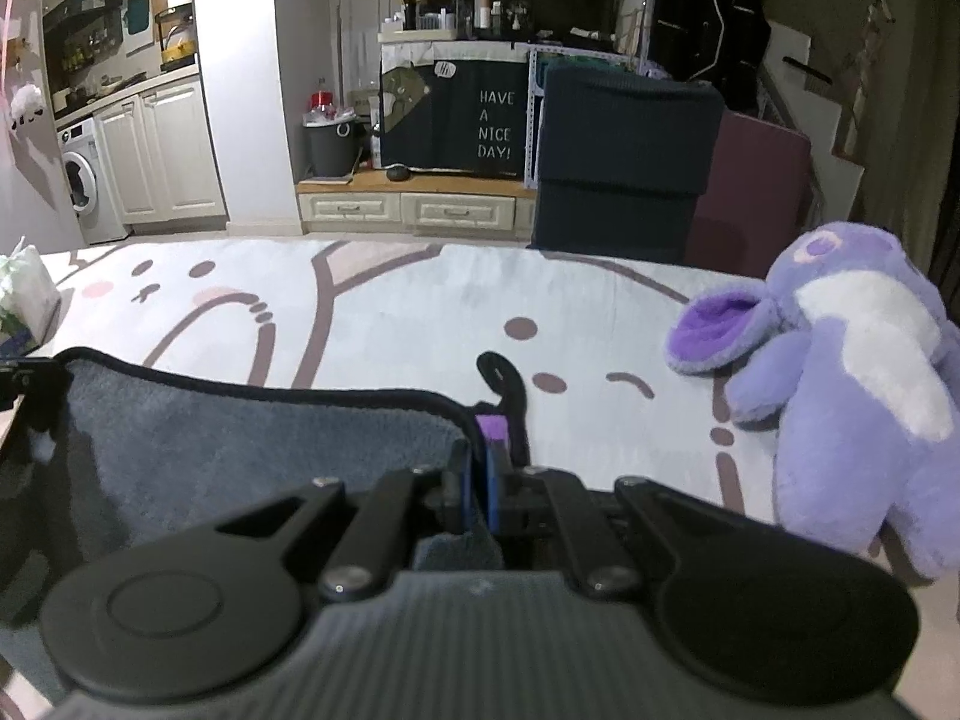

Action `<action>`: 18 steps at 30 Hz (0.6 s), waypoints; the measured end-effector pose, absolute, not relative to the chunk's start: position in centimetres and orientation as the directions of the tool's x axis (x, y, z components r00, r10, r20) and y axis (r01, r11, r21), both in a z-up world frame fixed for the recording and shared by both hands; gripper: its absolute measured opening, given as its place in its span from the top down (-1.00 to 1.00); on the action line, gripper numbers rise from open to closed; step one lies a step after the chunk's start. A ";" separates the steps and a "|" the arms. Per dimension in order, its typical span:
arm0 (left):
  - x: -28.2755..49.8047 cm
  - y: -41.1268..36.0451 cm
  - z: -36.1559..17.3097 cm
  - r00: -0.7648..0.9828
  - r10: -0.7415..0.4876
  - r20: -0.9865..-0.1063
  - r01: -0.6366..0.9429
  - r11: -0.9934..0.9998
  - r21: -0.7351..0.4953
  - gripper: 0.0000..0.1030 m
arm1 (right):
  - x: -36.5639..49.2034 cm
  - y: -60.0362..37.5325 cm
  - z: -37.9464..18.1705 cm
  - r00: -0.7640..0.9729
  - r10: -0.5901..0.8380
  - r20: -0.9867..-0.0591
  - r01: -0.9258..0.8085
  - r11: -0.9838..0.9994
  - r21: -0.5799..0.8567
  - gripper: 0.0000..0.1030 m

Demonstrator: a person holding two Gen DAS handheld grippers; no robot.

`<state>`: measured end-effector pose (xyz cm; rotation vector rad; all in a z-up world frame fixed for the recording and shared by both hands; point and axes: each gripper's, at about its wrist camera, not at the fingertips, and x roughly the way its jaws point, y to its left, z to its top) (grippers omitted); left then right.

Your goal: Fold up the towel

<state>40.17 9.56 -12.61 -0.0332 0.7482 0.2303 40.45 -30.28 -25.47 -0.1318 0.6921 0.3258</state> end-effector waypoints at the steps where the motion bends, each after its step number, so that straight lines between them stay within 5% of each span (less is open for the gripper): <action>1: 40.3 9.5 -12.8 0.705 0.198 -0.681 -0.216 0.975 0.060 0.89 | 40.6 -30.2 -25.6 0.719 0.250 -0.649 -0.337 0.941 -0.010 0.87; 7: 40.3 9.6 -12.9 0.696 0.199 -0.690 -0.213 0.975 0.066 0.74 | 41.2 -30.6 -26.2 0.712 0.256 -0.654 -0.333 0.943 0.007 0.77; 13: 40.1 9.9 -12.8 0.674 0.199 -0.712 -0.219 0.974 0.064 0.08 | 41.2 -31.0 -26.2 0.708 0.240 -0.665 -0.326 0.945 -0.006 0.32; 15: 40.0 10.0 -12.7 0.667 0.200 -0.717 -0.226 0.972 0.061 -0.29 | 41.1 -31.2 -26.0 0.706 0.238 -0.667 -0.328 0.945 -0.010 0.01; 18: 39.8 10.0 -12.3 0.658 0.195 -0.728 -0.234 0.971 0.049 -0.66 | 40.8 -31.2 -25.6 0.709 0.230 -0.666 -0.325 0.945 -0.020 -0.12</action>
